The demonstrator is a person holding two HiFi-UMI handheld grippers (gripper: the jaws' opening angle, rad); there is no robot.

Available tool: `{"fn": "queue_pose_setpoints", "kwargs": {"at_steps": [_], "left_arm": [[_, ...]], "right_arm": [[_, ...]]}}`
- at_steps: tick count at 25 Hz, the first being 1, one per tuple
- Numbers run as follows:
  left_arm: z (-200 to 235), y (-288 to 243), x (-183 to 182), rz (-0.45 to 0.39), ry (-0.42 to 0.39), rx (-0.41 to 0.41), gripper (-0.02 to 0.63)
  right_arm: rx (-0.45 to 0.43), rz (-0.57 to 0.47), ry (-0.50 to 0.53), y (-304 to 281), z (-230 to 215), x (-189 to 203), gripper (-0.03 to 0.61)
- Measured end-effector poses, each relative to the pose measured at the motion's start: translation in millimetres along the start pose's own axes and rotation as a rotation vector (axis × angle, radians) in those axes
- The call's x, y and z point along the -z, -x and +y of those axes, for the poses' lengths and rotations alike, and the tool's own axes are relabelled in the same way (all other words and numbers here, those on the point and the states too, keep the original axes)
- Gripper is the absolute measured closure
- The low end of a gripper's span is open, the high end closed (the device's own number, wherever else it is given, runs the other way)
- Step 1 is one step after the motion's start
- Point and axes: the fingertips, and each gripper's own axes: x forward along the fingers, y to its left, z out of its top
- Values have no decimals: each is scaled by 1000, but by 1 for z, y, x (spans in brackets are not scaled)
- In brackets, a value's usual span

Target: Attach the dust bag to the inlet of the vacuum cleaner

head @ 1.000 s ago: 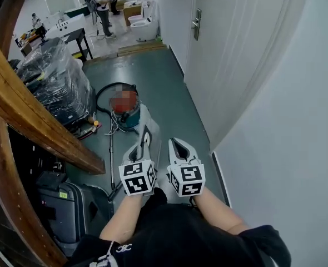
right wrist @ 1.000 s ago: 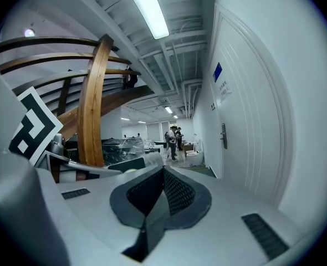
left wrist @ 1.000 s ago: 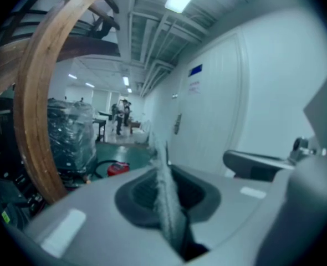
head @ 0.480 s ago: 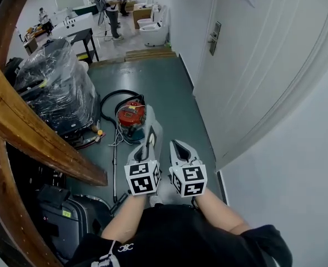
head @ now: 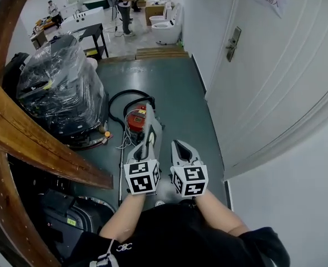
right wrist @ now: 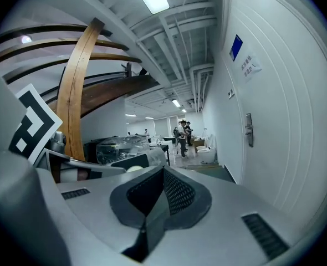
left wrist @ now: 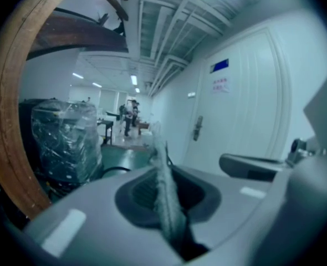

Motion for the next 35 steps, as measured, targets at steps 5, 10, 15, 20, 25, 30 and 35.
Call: {"fn": "queue_pose_setpoints", "kwargs": {"at_steps": [5,10,15,20,25,30,35], "left_arm": [[19,-26,4,40,11,-30,581],[40,-61,2,52,39,-74,581],[66,-114,-12,35,89,-150,581],[87,-170,-36,33,165,-231,581],[107,-220,-53,42,198,-316,581],[133,-258,-56,73,260,-439,583],[147,-276,-40,117,393,-574,583]], "right_arm": [[-18,34,-27,-35,-8,8,580],[-68,38,-22,-83,-17,7,580],[-155,45,10,-155,-34,-4,580],[-246,62,25,-226,-54,-28,580],[-331,108,37,-288,-73,-35,580],[-408,164,41,-339,-88,-37,580],[-492,235,51,-382,-100,-33,580]]}}
